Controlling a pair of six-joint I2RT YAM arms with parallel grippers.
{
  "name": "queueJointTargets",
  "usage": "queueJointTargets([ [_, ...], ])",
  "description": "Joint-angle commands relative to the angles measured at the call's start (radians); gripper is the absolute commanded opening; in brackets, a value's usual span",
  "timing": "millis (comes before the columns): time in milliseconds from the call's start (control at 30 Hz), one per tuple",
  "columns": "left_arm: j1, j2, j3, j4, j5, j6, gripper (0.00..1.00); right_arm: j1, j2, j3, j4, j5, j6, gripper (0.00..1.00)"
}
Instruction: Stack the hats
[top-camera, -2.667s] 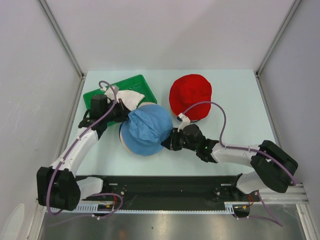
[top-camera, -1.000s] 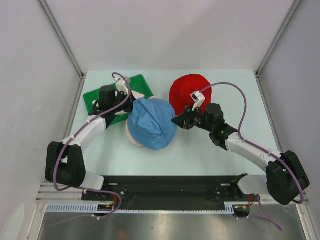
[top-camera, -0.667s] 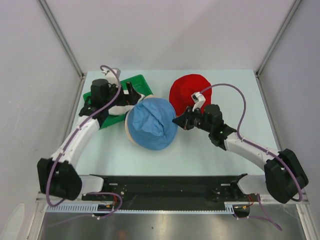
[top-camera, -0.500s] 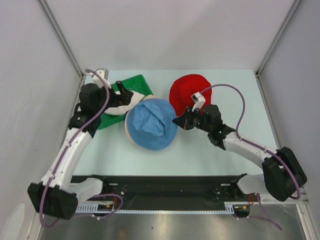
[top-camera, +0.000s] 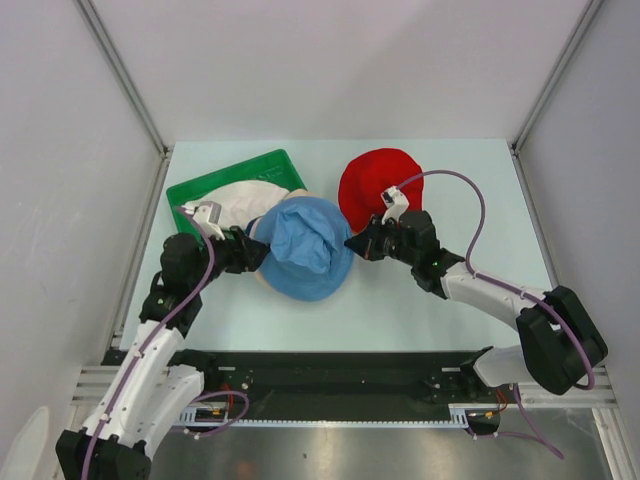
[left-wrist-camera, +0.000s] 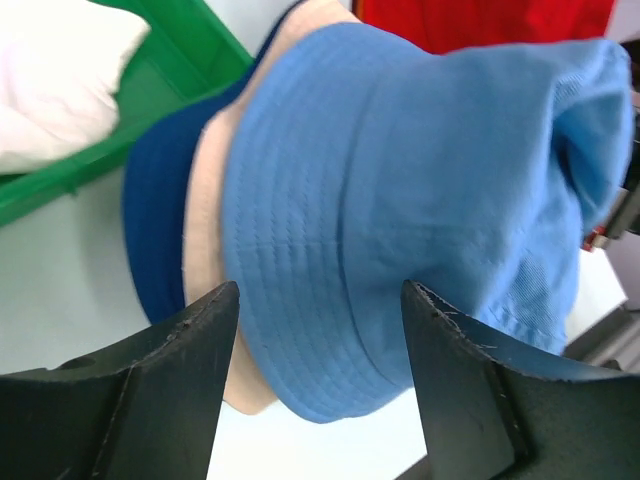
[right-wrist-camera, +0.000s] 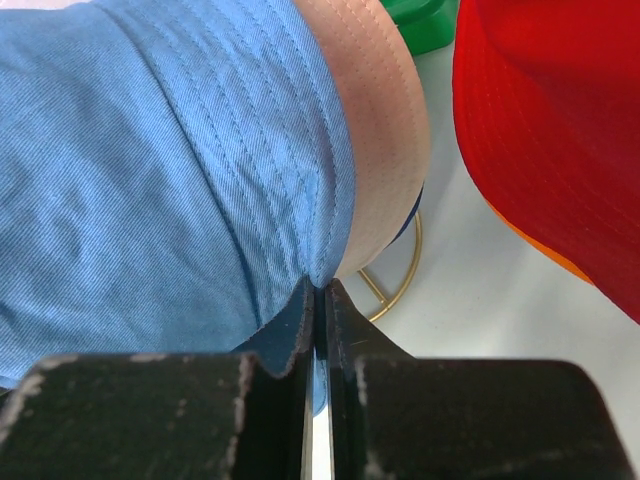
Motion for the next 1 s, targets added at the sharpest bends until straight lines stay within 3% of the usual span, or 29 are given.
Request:
queueJointTargets([
  [0,-0.002,-0.054,-0.047,0.106,0.102,-0.046,0.7,0.011,0.008,0.023,0.003,0.037,-0.001,0.0],
  [400,0.002,-0.033,-0.119,0.094,-0.006,-0.086,0.67,0.023,0.005,0.025,-0.018,0.051,-0.006,0.0],
  [767,0.019,-0.06,-0.228,0.247,0.107,-0.161,0.68,0.029,0.007,0.031,-0.028,0.054,-0.009,0.0],
  [967,0.022,-0.067,-0.269,0.303,0.089,-0.19,0.55,0.037,0.005,0.035,-0.038,0.06,-0.01,0.0],
])
